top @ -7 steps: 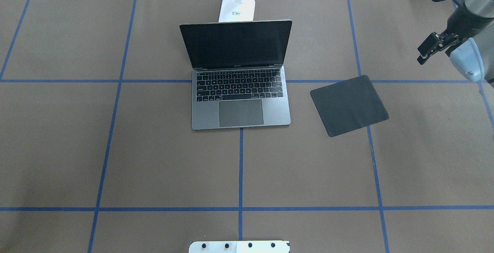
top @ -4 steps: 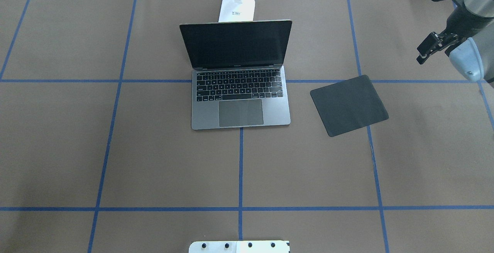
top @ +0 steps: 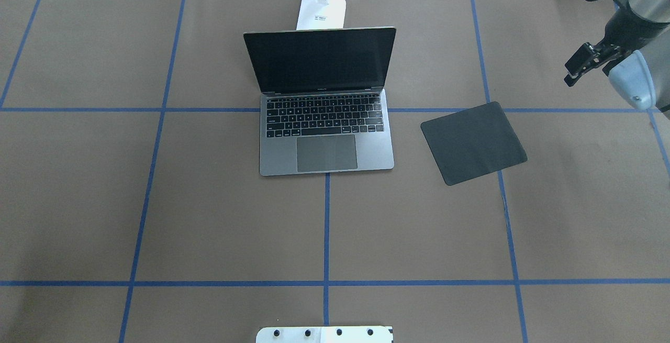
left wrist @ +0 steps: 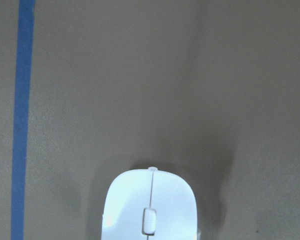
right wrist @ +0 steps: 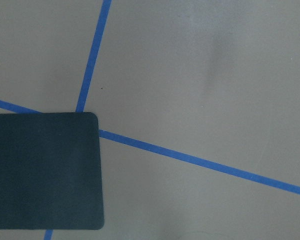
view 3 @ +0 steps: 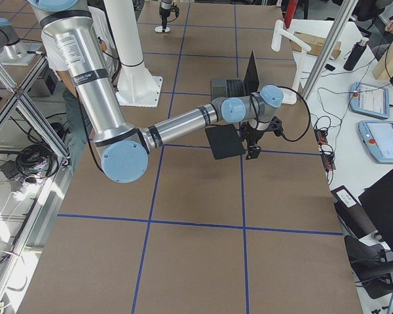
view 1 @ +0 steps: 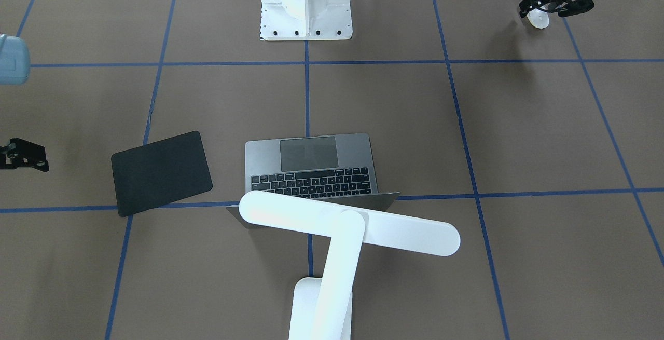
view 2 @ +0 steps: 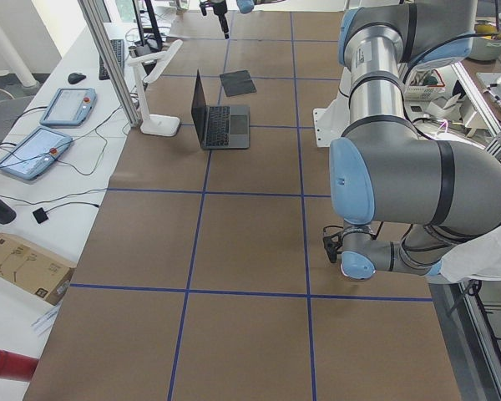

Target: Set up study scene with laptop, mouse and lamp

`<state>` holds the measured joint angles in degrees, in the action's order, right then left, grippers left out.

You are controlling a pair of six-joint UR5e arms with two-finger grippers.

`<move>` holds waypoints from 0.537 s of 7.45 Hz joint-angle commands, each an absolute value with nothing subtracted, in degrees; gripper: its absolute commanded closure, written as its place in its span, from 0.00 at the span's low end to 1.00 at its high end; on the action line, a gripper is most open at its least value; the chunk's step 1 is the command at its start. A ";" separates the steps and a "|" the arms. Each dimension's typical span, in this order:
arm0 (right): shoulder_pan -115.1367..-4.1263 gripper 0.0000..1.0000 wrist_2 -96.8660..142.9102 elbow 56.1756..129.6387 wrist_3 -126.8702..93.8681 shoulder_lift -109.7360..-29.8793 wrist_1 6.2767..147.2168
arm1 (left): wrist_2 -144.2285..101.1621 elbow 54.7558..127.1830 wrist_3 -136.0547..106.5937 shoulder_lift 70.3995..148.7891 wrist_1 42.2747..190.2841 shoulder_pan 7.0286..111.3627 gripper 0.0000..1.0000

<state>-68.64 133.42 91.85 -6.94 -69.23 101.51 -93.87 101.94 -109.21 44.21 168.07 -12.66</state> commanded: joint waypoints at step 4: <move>-68.64 0.01 133.42 91.85 -6.94 -69.17 101.43 | -93.34 99.23 -109.25 46.05 170.86 -14.93 0.04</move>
